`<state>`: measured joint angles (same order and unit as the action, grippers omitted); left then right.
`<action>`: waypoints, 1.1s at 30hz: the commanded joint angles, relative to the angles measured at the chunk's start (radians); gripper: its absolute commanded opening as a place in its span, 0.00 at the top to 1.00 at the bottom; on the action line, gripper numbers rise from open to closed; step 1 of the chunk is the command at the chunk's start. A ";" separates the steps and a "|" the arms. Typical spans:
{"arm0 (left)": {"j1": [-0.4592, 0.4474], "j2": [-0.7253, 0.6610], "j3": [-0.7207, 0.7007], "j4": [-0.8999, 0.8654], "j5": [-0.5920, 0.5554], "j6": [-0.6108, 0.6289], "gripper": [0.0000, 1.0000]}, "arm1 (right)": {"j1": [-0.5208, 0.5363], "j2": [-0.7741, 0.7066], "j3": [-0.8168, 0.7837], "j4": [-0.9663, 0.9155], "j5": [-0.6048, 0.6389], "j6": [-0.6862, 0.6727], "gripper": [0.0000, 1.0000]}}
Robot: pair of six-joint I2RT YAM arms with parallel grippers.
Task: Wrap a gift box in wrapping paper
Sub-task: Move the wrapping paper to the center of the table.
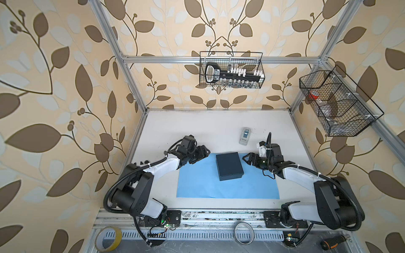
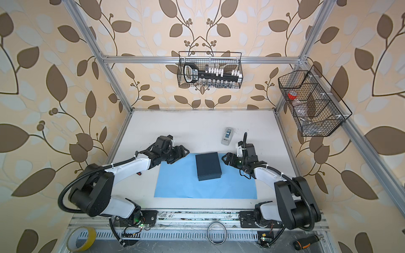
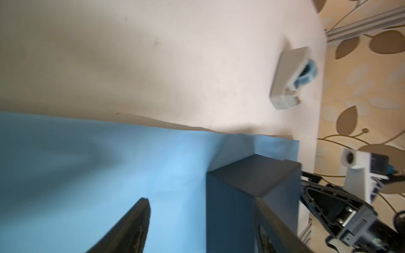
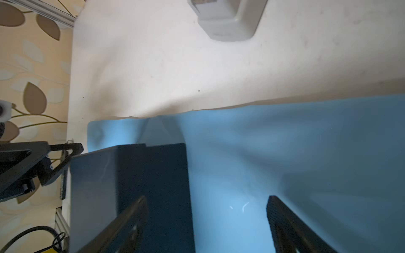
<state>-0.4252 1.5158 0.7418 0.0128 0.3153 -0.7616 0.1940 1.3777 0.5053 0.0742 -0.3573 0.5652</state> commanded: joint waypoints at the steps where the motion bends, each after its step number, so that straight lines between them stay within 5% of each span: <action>1: 0.008 0.051 0.031 0.066 0.043 0.016 0.33 | -0.002 0.049 0.033 0.069 0.061 0.033 0.18; 12: 0.069 0.200 0.022 0.160 -0.028 0.012 0.39 | -0.003 0.246 0.100 0.220 0.049 0.101 0.28; 18: 0.086 0.254 0.101 0.143 -0.023 0.036 0.35 | 0.010 0.325 0.260 0.113 0.055 0.021 0.29; 24: 0.085 0.099 0.060 0.138 -0.015 0.009 0.26 | 0.016 0.240 0.303 0.008 0.042 -0.036 0.24; 28: 0.067 -0.043 0.001 0.142 0.087 -0.036 0.22 | 0.042 0.138 0.250 -0.057 0.007 -0.065 0.16; 33: -0.064 -0.113 0.020 0.077 0.145 -0.048 0.13 | 0.025 0.016 0.094 -0.044 0.000 -0.030 0.15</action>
<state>-0.4160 1.4284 0.7444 0.1379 0.3965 -0.8021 0.2337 1.4216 0.6678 0.0818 -0.3431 0.5339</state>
